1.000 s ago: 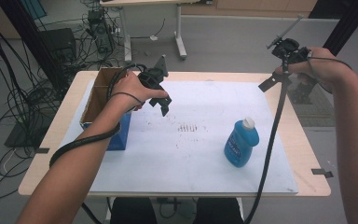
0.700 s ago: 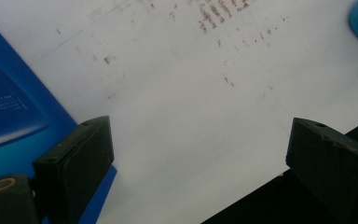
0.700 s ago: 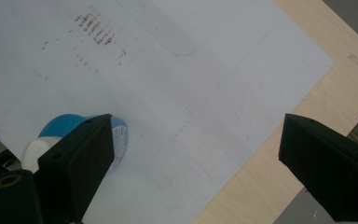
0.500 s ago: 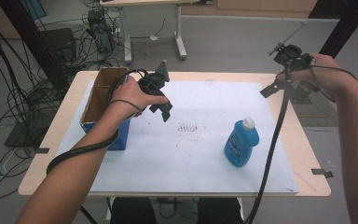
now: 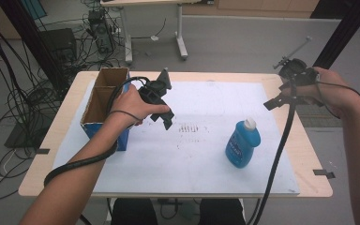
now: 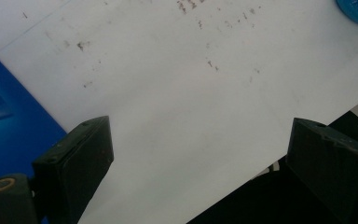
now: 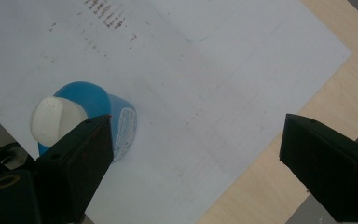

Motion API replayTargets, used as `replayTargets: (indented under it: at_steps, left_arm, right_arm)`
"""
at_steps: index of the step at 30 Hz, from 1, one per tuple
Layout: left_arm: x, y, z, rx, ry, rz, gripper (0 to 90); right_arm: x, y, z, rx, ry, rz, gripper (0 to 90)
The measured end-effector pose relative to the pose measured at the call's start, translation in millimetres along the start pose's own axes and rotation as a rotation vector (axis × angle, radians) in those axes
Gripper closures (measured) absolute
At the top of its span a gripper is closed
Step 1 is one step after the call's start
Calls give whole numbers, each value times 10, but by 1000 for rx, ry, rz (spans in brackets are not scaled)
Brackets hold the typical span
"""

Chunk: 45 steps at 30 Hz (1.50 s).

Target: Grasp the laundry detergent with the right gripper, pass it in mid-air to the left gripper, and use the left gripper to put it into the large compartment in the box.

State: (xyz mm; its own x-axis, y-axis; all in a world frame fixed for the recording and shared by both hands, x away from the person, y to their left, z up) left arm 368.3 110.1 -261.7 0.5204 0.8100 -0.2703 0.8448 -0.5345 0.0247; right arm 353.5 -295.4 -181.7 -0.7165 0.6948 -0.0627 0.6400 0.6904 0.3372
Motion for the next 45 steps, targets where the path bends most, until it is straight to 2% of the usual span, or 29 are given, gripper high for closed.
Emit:
replayTargets:
  at_steps: [9,16,21,30,34,45]
  left_arm:
    - [-26,-80,35,-11,-3,2,74]
    - [-17,-128,125,-19,-11,-5,73]
    - [-45,-161,167,-26,-40,0,74]
    - [-51,-211,239,-27,-37,-5,72]
    - [-36,-235,254,-28,-67,-8,71]
    - [-26,-288,308,-25,-62,-9,72]
  right_arm:
    - [102,-160,-59,-32,13,-16,90]
    - [129,-306,-47,-62,26,-20,82]
    - [171,-402,-22,-70,31,-15,85]
    - [219,-562,-30,-109,23,-10,81]
    - [270,-631,-36,-122,20,-9,77]
    - [358,-805,11,-135,37,19,74]
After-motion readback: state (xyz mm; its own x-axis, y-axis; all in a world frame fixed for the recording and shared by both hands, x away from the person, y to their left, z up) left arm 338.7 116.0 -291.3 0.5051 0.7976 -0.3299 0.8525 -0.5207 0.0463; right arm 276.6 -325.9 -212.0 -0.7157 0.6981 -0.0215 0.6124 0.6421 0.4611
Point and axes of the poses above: each handheld gripper's, and its own axes: z roughly forward along the jaws, y roughly out of its top, x roughly to its left, the point moved 8 cm from there along z, roughly forward along the jaws, and after that the axes turned 3 degrees about -y, right-handed, at the moved point
